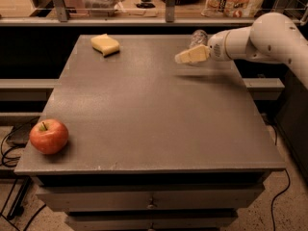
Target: Move water bottle near apple
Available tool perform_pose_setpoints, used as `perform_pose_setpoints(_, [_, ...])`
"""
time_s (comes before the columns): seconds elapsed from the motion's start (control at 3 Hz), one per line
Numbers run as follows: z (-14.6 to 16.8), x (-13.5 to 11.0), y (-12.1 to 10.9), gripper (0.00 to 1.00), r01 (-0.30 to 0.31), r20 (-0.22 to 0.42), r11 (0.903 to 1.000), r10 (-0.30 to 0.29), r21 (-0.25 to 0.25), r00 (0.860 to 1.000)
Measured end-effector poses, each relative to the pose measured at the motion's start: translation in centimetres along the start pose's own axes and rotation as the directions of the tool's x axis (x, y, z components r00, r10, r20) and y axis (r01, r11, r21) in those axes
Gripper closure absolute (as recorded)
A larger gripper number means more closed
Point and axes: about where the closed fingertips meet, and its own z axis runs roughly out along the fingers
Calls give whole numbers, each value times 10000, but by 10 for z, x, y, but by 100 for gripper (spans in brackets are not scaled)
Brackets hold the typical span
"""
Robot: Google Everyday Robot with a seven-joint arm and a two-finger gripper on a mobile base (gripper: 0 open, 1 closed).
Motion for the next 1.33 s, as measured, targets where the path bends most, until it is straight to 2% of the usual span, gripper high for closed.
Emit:
perform_pose_setpoints(0.33, [21, -3, -8, 0, -631, 400, 9980, 628, 48, 9972])
perform_pose_setpoints(0.67, [43, 1, -19, 3, -1233, 384, 9921, 1223, 246, 9917])
perform_pose_setpoints(1.0, [50, 6, -25, 26, -1494, 220, 9878, 1485, 446, 9887])
perform_pose_setpoints(1.33, [56, 11, -31, 72, -1706, 85, 9834, 1704, 616, 9853])
